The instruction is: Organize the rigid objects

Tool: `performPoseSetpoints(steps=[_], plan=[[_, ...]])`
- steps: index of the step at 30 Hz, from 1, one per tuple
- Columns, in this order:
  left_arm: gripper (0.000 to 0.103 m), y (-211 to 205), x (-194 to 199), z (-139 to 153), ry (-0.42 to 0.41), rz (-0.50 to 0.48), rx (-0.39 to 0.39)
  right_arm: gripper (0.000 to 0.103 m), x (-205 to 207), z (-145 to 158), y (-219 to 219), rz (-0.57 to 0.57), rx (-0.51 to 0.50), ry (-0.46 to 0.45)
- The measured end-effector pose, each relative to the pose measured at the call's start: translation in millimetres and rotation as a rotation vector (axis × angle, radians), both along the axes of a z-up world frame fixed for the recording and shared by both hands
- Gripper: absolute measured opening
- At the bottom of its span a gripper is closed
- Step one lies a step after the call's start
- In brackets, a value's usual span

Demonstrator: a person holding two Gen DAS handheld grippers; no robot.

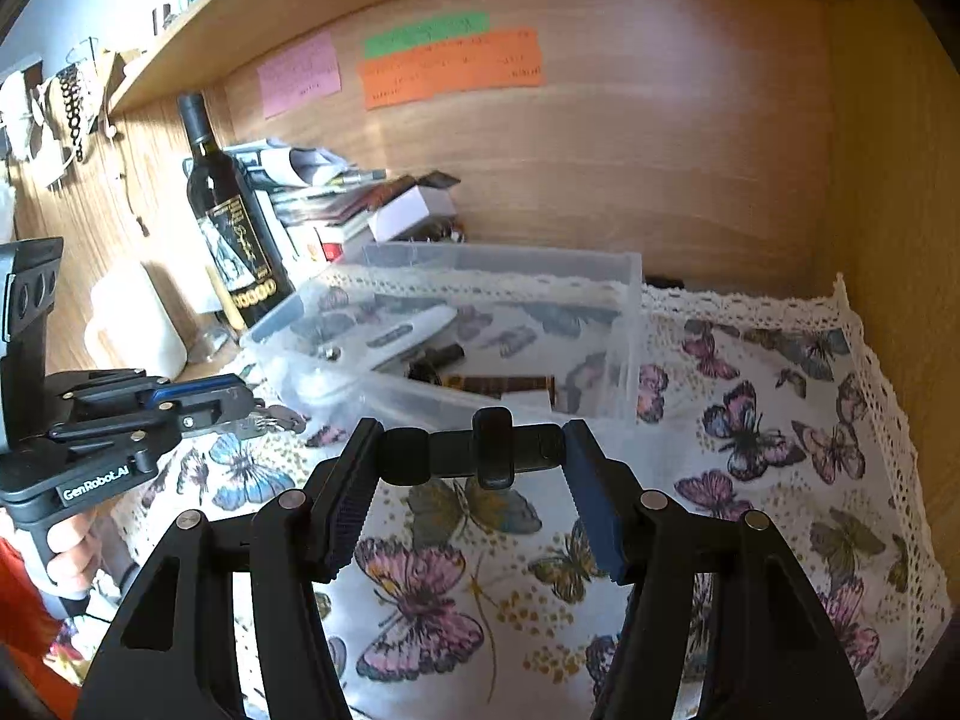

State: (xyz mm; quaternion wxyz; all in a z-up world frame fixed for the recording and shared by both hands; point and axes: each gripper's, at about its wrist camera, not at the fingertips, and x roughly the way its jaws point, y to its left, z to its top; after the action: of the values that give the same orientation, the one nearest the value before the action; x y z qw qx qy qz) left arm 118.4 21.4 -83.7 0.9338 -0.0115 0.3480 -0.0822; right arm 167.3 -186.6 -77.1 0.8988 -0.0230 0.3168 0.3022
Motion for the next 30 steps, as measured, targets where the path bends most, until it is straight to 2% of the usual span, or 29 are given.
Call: performPoseSetpoints(steps=[9,15,19,24,30], plan=[[0.007,4.7,10.4,31.5,-0.072,0.015,0.008,0.057,11.7,14.1,8.4,-0.013,0.016,-0.030],[0.007,11.0,34.1,46.4,-0.096,0.029,-0.004,0.057,31.3,18.9,18.7,-0.026,0.011,-0.035],[0.007,10.4,57.6,39.6,-0.074,0.044,-0.003,0.057,50.0,14.5,30.8,-0.036,-0.012,-0.019],[0.007,12.3,85.0,18.1,-0.006,0.054,-0.020,0.057,69.0,-1.2,41.2,-0.037,-0.034,0.035],[0.007,17.7,104.2,-4.7,0.061,0.057,-0.071,0.058,76.7,-16.9,52.0,-0.032,-0.067,0.063]])
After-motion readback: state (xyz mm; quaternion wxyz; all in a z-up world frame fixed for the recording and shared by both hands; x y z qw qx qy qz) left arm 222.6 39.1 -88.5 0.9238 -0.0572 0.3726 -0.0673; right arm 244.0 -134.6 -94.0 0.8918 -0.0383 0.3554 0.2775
